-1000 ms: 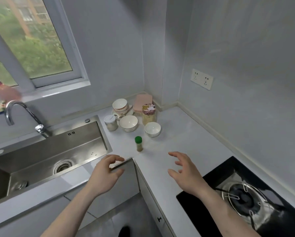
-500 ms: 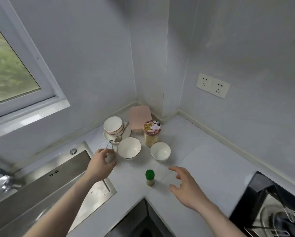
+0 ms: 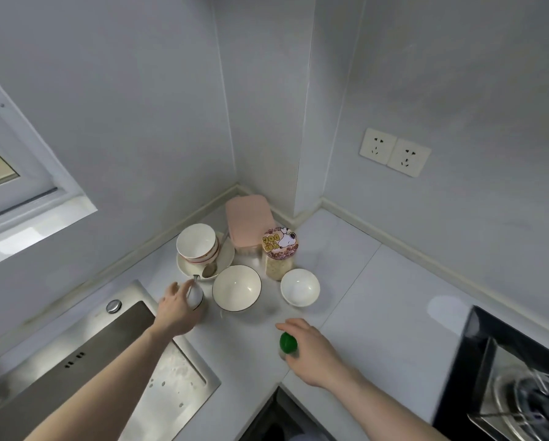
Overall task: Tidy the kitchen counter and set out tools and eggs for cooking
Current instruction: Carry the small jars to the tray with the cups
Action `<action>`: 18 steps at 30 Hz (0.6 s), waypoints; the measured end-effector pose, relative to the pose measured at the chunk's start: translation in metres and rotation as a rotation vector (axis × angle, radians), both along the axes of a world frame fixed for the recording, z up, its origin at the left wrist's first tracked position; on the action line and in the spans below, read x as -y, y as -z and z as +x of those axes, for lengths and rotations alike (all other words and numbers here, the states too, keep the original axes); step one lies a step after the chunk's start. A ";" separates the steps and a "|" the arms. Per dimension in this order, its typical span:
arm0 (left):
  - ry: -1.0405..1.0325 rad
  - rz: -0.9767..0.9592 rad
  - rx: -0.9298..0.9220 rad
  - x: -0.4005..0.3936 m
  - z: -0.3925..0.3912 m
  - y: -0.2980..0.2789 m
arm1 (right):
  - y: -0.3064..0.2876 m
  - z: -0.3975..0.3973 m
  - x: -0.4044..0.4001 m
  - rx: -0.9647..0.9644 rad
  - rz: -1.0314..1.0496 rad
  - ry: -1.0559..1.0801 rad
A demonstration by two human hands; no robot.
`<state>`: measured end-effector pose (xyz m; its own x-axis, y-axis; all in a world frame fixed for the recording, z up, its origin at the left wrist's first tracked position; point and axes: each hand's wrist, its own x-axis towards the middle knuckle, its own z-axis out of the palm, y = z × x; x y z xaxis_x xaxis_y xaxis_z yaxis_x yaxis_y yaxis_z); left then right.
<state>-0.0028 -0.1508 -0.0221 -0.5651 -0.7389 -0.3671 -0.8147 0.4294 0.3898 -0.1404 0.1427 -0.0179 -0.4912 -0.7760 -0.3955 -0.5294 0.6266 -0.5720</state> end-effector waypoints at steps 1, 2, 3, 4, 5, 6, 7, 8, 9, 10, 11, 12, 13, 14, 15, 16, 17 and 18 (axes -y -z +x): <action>-0.011 0.004 -0.033 0.001 0.001 0.003 | 0.004 0.002 0.001 -0.002 0.018 -0.009; -0.034 0.007 -0.073 0.001 0.002 0.007 | 0.007 0.004 0.002 -0.003 0.038 -0.018; -0.060 0.009 -0.106 0.002 0.004 0.009 | 0.010 0.006 0.002 -0.005 0.056 -0.028; -0.076 0.007 -0.128 0.003 0.005 0.011 | 0.013 0.008 0.003 -0.006 0.071 -0.034; -0.079 0.001 -0.138 0.003 0.005 0.012 | 0.015 0.009 0.003 -0.009 0.077 -0.035; -0.075 -0.009 -0.142 0.003 0.006 0.013 | 0.017 0.011 0.004 -0.015 0.079 -0.029; -0.069 -0.019 -0.139 0.004 0.006 0.013 | 0.018 0.012 0.004 -0.023 0.082 -0.016; -0.064 -0.027 -0.139 0.003 0.005 0.013 | 0.019 0.013 0.003 -0.034 0.083 0.000; -0.069 -0.026 -0.138 0.003 0.006 0.013 | 0.021 0.014 0.003 -0.042 0.083 0.016; -0.079 -0.028 -0.143 0.003 0.007 0.013 | 0.021 0.016 0.001 -0.046 0.078 0.034; -0.091 -0.034 -0.154 0.002 0.009 0.013 | 0.020 0.017 -0.001 -0.047 0.074 0.052; -0.104 -0.041 -0.168 0.000 0.012 0.013 | 0.019 0.019 -0.004 -0.052 0.069 0.074; -0.122 -0.046 -0.187 -0.003 0.015 0.013 | 0.019 0.020 -0.008 -0.058 0.060 0.101; -0.143 -0.049 -0.212 -0.006 0.020 0.012 | 0.017 0.022 -0.012 -0.061 0.045 0.131; -0.164 -0.056 -0.238 -0.011 0.025 0.010 | 0.016 0.024 -0.016 -0.061 0.022 0.162; -0.185 -0.067 -0.266 -0.015 0.030 0.007 | 0.013 0.027 -0.021 -0.060 -0.007 0.192; -0.208 -0.078 -0.293 -0.021 0.036 0.003 | 0.012 0.029 -0.026 -0.052 -0.040 0.221; -0.227 -0.092 -0.322 -0.027 0.041 -0.003 | 0.009 0.031 -0.031 -0.045 -0.076 0.250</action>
<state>0.0387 -0.1240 -0.0188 -0.4595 -0.8794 -0.1246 -0.7351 0.2978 0.6090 -0.1091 0.1735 -0.0270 -0.6873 -0.6550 -0.3140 -0.3896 0.6973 -0.6017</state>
